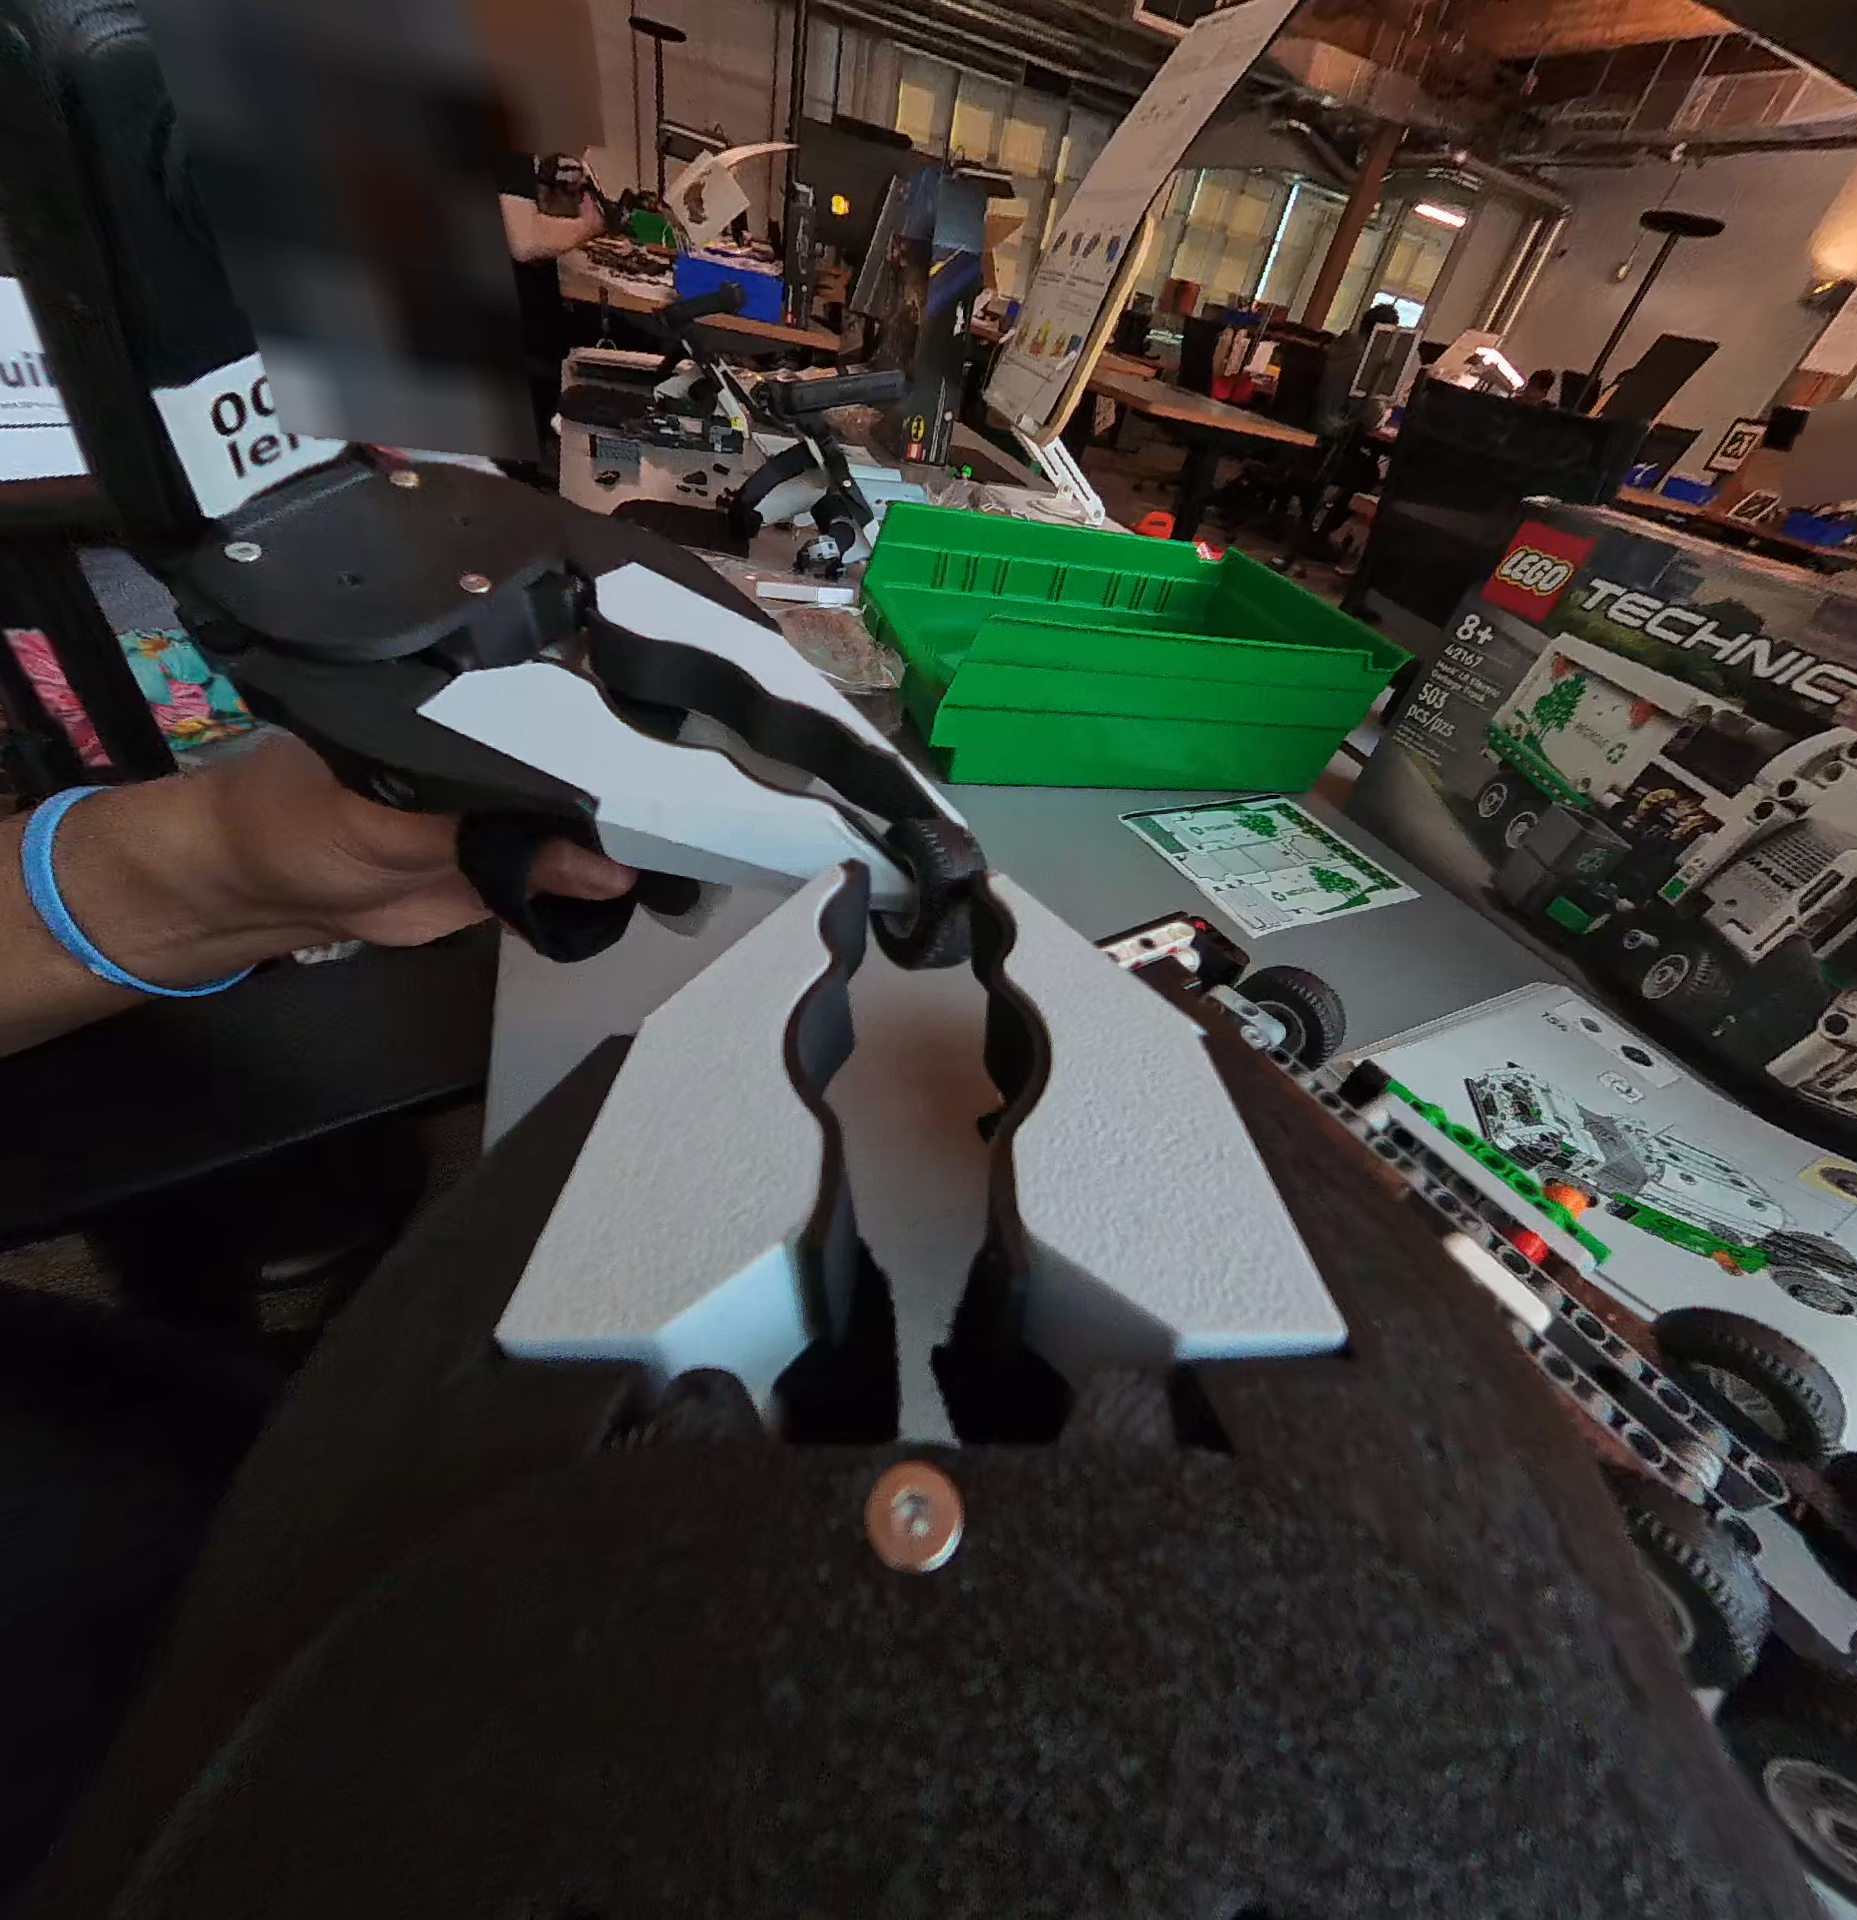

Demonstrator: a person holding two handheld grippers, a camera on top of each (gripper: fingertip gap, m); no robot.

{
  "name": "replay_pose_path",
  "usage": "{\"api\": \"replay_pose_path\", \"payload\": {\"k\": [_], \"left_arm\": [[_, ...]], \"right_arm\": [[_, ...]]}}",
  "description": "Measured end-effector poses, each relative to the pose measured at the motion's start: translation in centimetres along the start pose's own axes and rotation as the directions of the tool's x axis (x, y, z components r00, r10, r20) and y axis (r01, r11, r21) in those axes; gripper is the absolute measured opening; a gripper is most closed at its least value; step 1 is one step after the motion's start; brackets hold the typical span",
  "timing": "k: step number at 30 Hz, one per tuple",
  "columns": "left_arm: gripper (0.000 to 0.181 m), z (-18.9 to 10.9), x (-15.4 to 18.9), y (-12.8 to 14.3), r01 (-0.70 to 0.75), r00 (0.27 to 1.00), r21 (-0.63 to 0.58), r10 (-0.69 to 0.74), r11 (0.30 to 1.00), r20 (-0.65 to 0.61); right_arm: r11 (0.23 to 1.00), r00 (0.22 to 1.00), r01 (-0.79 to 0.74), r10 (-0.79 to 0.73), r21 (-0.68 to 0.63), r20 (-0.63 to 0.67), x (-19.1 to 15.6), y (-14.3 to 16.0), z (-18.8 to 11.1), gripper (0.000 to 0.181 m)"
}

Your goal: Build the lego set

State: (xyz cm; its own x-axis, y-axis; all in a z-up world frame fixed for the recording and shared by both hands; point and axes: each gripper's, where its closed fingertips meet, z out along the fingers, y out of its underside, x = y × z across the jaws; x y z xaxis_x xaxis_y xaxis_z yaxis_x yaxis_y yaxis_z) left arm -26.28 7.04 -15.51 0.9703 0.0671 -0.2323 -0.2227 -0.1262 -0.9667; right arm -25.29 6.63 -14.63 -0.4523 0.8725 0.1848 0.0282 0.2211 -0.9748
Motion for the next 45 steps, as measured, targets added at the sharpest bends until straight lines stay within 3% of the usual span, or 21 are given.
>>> {"api": "replay_pose_path", "payload": {"k": [1,5,12,20,26,30,34,39,43,45], "left_arm": [[0.011,0.2,-0.3,-0.1,-0.017,1.000,-0.003,0.017,1.000,0.008],[0.012,0.8,-0.9,-0.4,0.016,1.000,0.016,-0.015,1.000,-0.019],[0.012,1.4,-0.8,-0.1,0.059,0.998,0.010,-0.059,0.998,-0.032],[0.013,2.4,-0.3,-0.1,0.021,0.997,0.037,-0.018,0.999,-0.069],[0.065,1.2,-1.8,-0.4,-0.011,0.987,0.031,0.016,0.999,-0.160],[0.092,2.6,-2.4,1.9,-0.052,0.958,-0.096,0.023,0.994,-0.287],[0.090,4.7,-2.1,2.7,-0.103,0.946,-0.148,0.051,0.984,-0.321],[0.047,4.4,-1.2,2.5,-0.223,0.948,-0.086,0.195,0.971,-0.252],[0.054,4.0,-2.2,1.9,-0.226,0.961,-0.087,0.208,0.970,-0.180],[0.070,4.2,-2.8,1.6,-0.113,0.962,-0.096,0.085,0.989,-0.261]], "right_arm": [[1.000,1.000,0.000,0.000,0.004,-0.016,0.6,0.0,0.1,0.013],[0.999,0.999,-0.044,0.044,0.001,-0.004,1.6,-0.1,0.4,0.012],[0.999,0.997,0.012,-0.016,-0.043,-0.078,2.3,0.9,0.4,0.013],[0.997,0.998,0.005,-0.010,-0.075,-0.066,3.1,1.5,-0.2,0.012],[0.986,0.980,0.070,-0.096,-0.148,-0.174,5.7,3.3,-1.3,0.007],[0.977,0.972,0.150,-0.173,-0.152,-0.157,5.3,3.1,-1.5,0.006],[0.968,0.970,0.154,-0.186,-0.198,-0.158,5.4,4.3,-1.0,0.006],[0.947,0.944,0.216,-0.265,-0.238,-0.195,5.8,5.0,-1.0,0.006],[0.869,0.846,0.374,-0.462,-0.324,-0.265,5.9,5.6,-0.9,0.006],[0.810,0.771,0.453,-0.566,-0.373,-0.293,5.8,5.8,-0.7,0.006]]}}
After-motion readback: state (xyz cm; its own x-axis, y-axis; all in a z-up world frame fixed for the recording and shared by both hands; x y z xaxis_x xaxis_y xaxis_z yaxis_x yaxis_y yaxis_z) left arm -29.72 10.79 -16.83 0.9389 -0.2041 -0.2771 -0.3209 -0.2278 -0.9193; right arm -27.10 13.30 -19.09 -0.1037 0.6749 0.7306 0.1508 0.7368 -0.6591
